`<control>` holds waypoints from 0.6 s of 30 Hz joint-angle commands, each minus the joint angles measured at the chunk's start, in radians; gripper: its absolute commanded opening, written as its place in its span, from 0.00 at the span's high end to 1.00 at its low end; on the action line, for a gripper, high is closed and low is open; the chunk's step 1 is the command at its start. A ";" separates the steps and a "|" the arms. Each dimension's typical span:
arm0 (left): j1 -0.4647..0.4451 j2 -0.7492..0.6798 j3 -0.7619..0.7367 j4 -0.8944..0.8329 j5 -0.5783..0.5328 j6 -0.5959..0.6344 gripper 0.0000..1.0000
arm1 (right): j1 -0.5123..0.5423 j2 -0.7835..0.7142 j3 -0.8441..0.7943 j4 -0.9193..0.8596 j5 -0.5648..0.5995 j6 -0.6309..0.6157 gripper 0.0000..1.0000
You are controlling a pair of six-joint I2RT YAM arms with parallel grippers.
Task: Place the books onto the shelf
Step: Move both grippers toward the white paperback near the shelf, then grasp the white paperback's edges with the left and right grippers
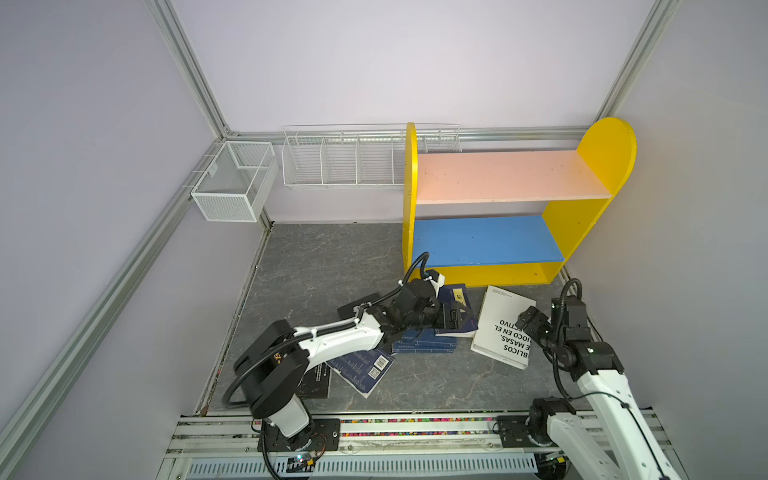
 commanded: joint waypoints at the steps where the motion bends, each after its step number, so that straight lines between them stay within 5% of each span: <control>1: -0.024 0.100 0.106 0.036 0.037 0.056 0.04 | -0.068 0.032 -0.039 0.092 -0.204 -0.050 0.08; 18: -0.065 0.487 0.433 -0.024 -0.019 0.048 0.15 | -0.147 0.072 -0.131 0.150 -0.281 -0.096 0.11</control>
